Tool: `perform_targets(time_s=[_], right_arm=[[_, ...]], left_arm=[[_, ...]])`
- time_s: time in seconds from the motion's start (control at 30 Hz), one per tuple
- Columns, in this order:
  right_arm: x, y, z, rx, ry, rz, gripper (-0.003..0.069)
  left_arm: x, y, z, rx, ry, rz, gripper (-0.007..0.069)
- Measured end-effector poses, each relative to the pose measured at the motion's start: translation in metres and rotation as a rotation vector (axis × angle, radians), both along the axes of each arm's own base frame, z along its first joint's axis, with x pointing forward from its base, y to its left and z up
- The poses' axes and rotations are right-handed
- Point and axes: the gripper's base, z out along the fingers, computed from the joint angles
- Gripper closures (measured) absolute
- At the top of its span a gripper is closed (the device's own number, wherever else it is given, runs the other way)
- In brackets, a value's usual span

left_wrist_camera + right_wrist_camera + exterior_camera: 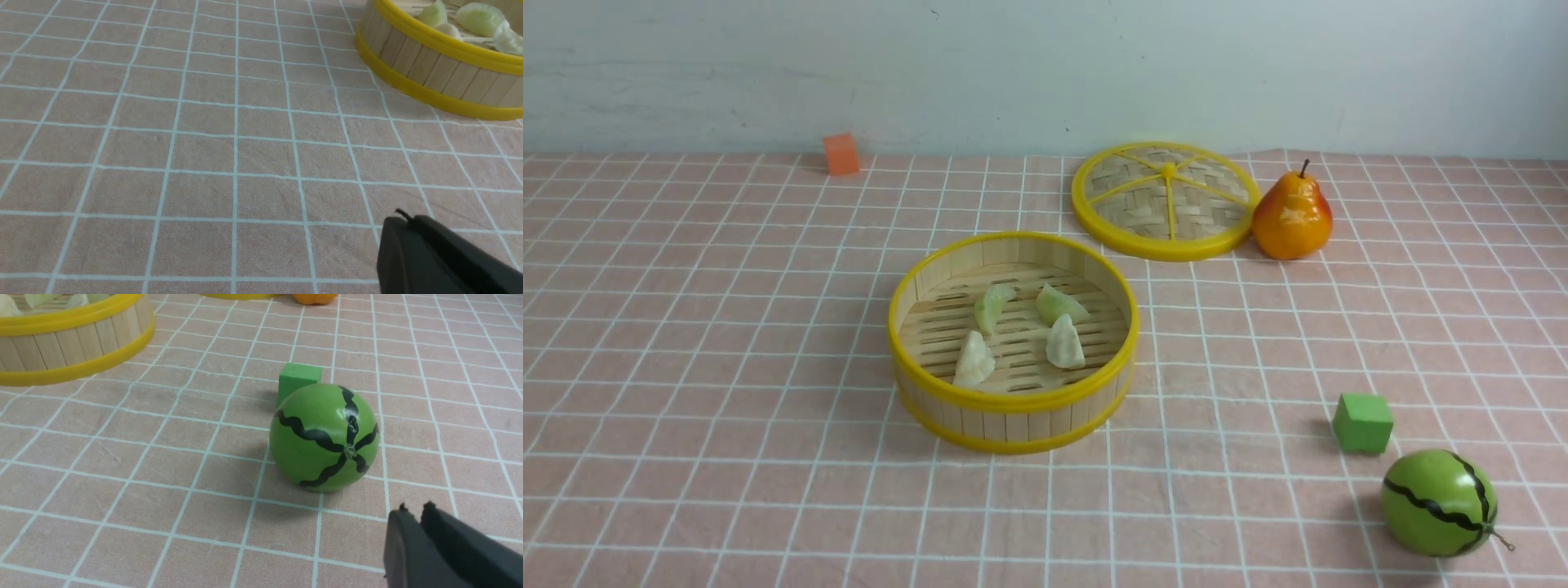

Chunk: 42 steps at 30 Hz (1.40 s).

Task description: Put the dumplings into the steamer on the table with the pink tablecloth.

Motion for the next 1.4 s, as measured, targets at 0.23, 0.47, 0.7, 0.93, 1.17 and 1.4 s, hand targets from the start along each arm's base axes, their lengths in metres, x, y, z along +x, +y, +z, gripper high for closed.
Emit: perform_targets(time_s=[0.23,0.47,0.7,0.93,1.17,1.4], right_arm=[[0.0000,0.0000,0.0000,0.000,0.000,0.000,0.0590],[0.0000,0.0000,0.0000,0.000,0.000,0.000,0.0578],[0.0000,0.0000,0.0000,0.000,0.000,0.000,0.0575],[0.0000,0.0000,0.0000,0.000,0.000,0.000,0.0568],[0.0000,0.0000,0.0000,0.000,0.000,0.000,0.0560],[0.0000,0.0000,0.0000,0.000,0.000,0.000,0.0552]], left_arm=[[0.0000,0.0000,0.0000,-0.001,0.000,0.000,0.0638],[0.0000,0.0000,0.0000,0.000,0.000,0.000,0.0638],[0.0000,0.0000,0.0000,0.000,0.000,0.000,0.0638],[0.0000,0.0000,0.0000,0.000,0.000,0.000,0.0637],[0.0000,0.0000,0.0000,0.000,0.000,0.000,0.0635],[0.0000,0.0000,0.0000,0.000,0.000,0.000,0.0630]])
